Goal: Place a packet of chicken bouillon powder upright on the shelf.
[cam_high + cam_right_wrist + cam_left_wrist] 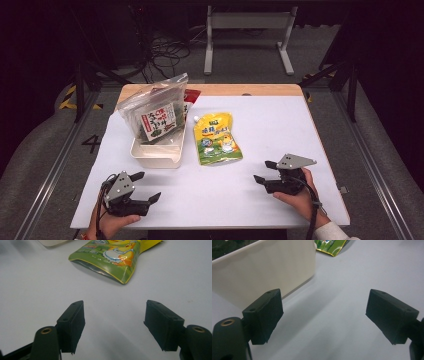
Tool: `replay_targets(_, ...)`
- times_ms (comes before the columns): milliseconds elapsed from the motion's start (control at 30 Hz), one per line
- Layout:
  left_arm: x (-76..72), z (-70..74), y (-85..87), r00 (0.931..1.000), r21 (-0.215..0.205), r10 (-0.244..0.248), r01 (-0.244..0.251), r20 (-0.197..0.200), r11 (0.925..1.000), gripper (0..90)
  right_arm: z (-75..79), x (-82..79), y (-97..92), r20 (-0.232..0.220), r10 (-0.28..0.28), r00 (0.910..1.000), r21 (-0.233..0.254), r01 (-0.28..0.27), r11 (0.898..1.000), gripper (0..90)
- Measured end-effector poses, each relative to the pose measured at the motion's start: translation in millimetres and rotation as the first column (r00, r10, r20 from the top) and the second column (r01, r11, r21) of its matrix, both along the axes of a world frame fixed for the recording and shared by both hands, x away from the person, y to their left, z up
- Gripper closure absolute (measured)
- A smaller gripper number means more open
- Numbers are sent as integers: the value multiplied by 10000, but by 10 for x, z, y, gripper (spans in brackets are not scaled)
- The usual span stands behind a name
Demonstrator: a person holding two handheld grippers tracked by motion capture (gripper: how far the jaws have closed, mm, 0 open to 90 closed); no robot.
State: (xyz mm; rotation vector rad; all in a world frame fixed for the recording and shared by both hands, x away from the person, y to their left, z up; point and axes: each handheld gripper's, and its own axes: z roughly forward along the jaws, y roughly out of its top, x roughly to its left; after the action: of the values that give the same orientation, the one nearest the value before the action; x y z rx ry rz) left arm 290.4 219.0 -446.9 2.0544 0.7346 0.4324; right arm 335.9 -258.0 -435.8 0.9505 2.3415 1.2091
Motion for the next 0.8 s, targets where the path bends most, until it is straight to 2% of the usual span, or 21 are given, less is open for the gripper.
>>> replay_targets(167, 57, -52, -74, 9994, 148, -284, 288, -213, 9995, 149, 56, 179, 95, 76, 72, 9999, 44, -73, 10000, 387)
replay_targets(233, 75, -58, -112, 9991, 267, -381, 385, -175, 9989, 149, 75, 266, 134, 64, 62, 10000, 82, -62, 9999, 397)
replay_targets(300, 85, -68, -122, 9986, 322, -485, 492, -222, 9983, 147, 88, 372, 179, 2, 151, 9999, 173, -151, 9997, 399)
replay_targets(400, 95, -89, -121, 9983, 457, -507, 520, -301, 9976, 145, 83, 527, 254, -58, -42, 10000, 368, 44, 9993, 397)
replay_targets(467, 103, -97, -116, 9983, 498, -482, 498, -314, 9975, 145, 77, 617, 314, -79, -73, 9999, 299, 75, 9995, 385)
replay_targets(633, 90, -92, -139, 9980, 577, -566, 582, -284, 9966, 145, 1, 920, 469, -505, -317, 9982, 440, 339, 9985, 338)
replay_targets(700, 82, -90, -154, 9976, 654, -647, 662, -243, 9957, 145, -30, 1018, 515, -879, -434, 9952, 546, 483, 9973, 329)
replay_targets(800, 56, -88, -172, 9972, 636, -716, 727, -197, 9953, 145, -60, 1154, 586, -1182, -528, 9916, 656, 609, 9960, 321)
